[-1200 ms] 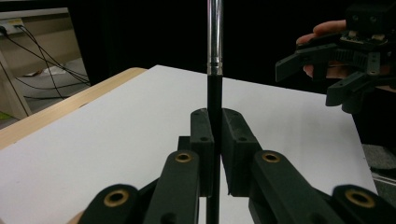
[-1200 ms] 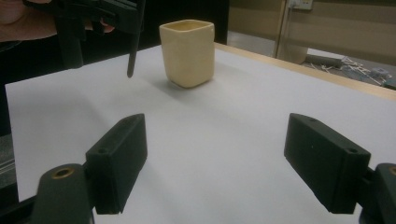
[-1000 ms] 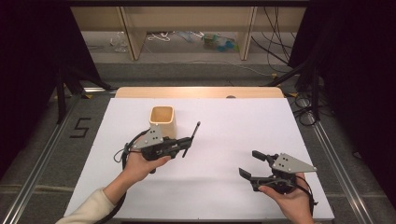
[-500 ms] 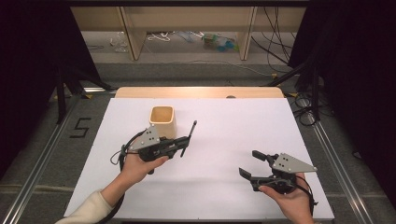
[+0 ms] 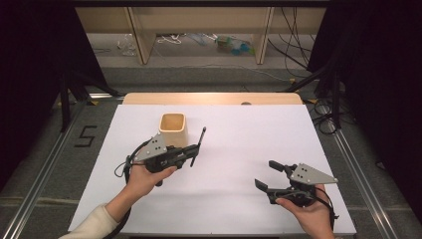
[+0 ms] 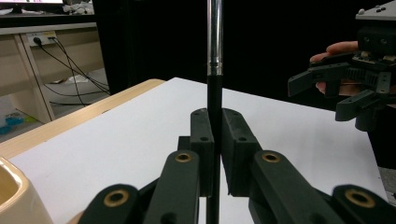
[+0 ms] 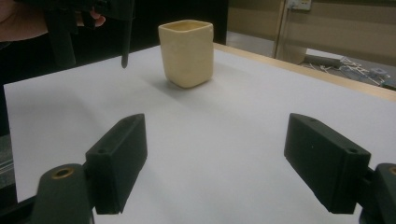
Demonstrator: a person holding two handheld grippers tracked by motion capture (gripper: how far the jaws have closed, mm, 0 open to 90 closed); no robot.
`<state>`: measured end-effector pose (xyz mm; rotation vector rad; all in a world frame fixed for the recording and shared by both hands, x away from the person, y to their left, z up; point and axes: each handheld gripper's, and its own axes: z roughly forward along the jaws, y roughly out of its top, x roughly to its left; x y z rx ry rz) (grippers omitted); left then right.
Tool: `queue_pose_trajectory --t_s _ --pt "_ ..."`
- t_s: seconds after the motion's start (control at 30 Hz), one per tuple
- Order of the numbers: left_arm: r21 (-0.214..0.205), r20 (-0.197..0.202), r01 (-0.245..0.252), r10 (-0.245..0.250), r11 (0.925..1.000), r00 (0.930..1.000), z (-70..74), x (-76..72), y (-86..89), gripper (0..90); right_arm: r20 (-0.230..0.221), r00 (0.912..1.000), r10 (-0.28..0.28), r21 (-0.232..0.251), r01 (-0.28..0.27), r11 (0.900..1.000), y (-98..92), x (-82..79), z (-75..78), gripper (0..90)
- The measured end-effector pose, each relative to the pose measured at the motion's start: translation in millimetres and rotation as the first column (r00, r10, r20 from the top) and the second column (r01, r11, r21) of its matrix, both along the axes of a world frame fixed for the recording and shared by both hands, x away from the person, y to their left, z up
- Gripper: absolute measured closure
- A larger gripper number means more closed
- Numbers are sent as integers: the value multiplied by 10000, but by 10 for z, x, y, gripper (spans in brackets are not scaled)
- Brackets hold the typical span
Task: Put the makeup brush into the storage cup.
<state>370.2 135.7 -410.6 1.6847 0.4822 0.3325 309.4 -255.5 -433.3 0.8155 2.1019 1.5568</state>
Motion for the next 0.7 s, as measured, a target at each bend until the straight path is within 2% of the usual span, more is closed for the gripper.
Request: queue_pose_trajectory --t_s 0.17,0.2,0.7 --pt "-16 88 -66 66 10000 9999 12 -13 8 836 -24 10000 20 -30 -20 10000 -1 -1 2 224" --pt "-85 74 -91 91 9999 9999 15 -13 13 836 -218 9998 3 23 -3 10000 5 -11 0 223" --pt "-194 96 -320 322 9993 9994 26 -13 81 836 -253 9997 2 -17 -2 10000 4 -14 4 223"
